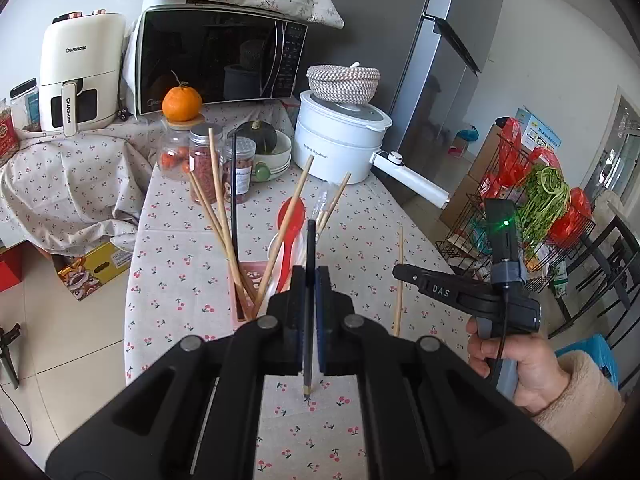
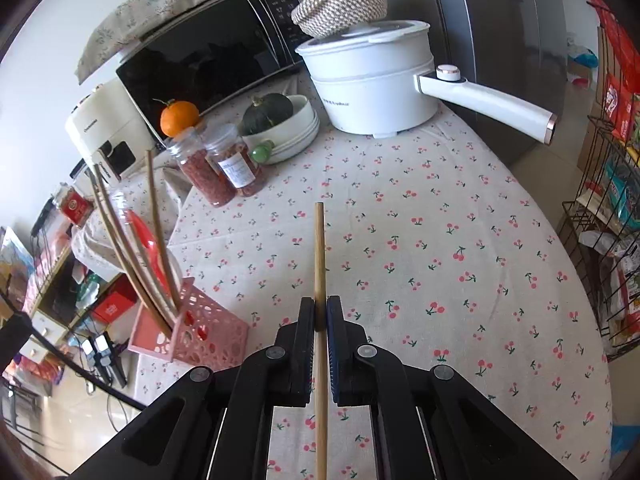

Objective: Organize utensils
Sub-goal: 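Lift the black chopstick with the left tool while the right tool grasps the last wooden chopstick, then lower the black chopstick into the pink basket and open the left tool while the right tool carries its chopstick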

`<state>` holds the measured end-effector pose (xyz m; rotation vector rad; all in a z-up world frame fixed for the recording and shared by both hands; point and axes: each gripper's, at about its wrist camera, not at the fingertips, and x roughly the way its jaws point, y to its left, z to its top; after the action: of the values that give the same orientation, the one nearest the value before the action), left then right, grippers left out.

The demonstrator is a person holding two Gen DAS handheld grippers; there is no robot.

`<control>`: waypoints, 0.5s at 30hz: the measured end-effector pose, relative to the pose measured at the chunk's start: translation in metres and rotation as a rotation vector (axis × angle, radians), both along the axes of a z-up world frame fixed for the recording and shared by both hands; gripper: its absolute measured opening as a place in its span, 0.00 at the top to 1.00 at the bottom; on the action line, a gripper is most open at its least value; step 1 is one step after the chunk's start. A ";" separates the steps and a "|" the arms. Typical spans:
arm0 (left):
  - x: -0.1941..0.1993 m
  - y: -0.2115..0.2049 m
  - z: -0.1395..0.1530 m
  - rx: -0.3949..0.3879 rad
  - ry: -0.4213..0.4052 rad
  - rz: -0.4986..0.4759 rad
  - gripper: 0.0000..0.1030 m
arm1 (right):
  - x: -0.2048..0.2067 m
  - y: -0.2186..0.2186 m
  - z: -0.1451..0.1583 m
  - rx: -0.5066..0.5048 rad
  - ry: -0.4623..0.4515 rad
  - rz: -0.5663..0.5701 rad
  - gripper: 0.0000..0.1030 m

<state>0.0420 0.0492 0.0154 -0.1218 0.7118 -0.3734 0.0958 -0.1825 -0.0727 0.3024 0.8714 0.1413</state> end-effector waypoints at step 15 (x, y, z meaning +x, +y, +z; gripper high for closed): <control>-0.017 0.016 0.044 -0.087 -0.203 0.047 0.95 | -0.061 0.011 0.082 0.034 -0.284 0.037 0.94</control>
<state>0.0247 0.0650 0.0598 -0.1801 0.4919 -0.3663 0.0350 -0.1719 0.0098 0.2902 0.5939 0.2278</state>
